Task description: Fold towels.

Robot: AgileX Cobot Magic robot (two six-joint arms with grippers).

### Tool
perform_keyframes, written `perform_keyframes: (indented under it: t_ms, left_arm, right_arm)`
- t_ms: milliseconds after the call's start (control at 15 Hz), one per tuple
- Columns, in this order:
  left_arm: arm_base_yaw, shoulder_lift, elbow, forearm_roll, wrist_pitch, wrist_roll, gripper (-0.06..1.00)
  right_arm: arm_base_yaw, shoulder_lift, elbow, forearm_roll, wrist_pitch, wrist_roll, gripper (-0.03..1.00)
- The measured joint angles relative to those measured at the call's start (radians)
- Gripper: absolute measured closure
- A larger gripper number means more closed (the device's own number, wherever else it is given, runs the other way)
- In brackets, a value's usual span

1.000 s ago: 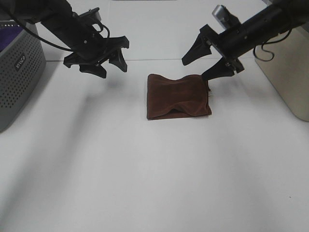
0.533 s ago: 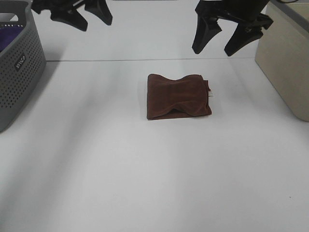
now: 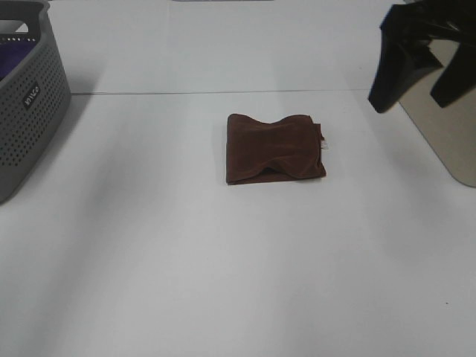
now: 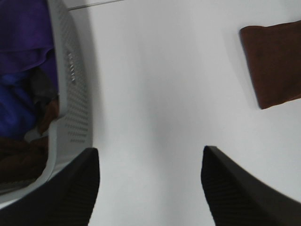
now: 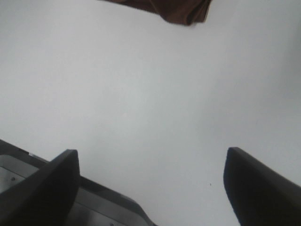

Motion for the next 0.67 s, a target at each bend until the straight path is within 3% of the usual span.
perform_keyframes:
  t_ms: [67,533,667]
  left_arm:
    - [0.000,-0.037,0.033,0.012,0.001,-0.009,0.36]
    - [0.000,-0.607,0.725,0.028,0.008,-0.094,0.36]
    - [0.000,-0.876,0.934,0.028,-0.016,-0.093,0.36]
  right_arm:
    - [0.000,-0.037,0.037,-0.003,0.000,0.000,0.16]
    - [0.000,-0.511,0.444,-0.010,0.004,0.039,0.16]
    - [0.000,-0.697,0.597,-0.022,-0.053,0.040,0.16]
